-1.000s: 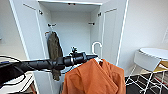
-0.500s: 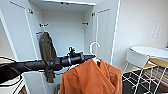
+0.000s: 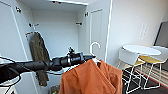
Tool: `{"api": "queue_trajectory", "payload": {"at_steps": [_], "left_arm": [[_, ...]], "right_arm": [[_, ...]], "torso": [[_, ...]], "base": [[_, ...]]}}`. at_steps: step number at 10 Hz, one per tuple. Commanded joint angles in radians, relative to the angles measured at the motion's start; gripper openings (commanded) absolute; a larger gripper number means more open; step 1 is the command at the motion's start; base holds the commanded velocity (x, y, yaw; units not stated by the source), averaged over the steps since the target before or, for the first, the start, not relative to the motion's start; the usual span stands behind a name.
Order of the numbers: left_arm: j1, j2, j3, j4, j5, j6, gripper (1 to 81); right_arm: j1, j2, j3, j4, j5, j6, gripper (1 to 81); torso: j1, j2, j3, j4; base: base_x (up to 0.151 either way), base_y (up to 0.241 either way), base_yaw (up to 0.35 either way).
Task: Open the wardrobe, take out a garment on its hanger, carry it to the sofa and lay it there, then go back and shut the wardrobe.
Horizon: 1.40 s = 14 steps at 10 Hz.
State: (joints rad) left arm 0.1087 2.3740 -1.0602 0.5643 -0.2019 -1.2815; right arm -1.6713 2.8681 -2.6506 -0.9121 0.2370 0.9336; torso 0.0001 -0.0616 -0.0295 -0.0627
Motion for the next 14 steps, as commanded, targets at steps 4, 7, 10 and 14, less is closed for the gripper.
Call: {"api": "queue_trajectory", "payload": {"at_steps": [4,7,10,14], "left_arm": [[-0.191,0.019,0.02,0.0,-0.077,-0.006,1.0],[-0.171,0.05,0.012,0.003,-0.07,-0.002,1.0],[-0.168,0.056,0.014,0.019,-0.067,-0.002,1.0],[-0.168,0.05,0.017,0.019,-0.077,-0.002,1.0]], "right_arm": [[0.035,0.002,0.0,-0.008,-0.031,0.004,81.1],[0.04,0.029,-0.003,-0.008,-0.041,-0.004,81.1],[0.041,0.029,-0.008,-0.004,-0.041,-0.004,81.1],[0.037,0.026,-0.011,0.004,-0.033,0.001,81.1]], "torso": [[0.0,0.0,0.0,0.0],[0.0,0.0,0.0,0.0],[0.0,0.0,0.0,0.0],[0.0,0.0,0.0,0.0]], "base": [[0.0,0.0,-0.2],[0.0,0.0,-0.206],[0.0,0.0,-0.209],[0.0,0.0,-0.228]]}}
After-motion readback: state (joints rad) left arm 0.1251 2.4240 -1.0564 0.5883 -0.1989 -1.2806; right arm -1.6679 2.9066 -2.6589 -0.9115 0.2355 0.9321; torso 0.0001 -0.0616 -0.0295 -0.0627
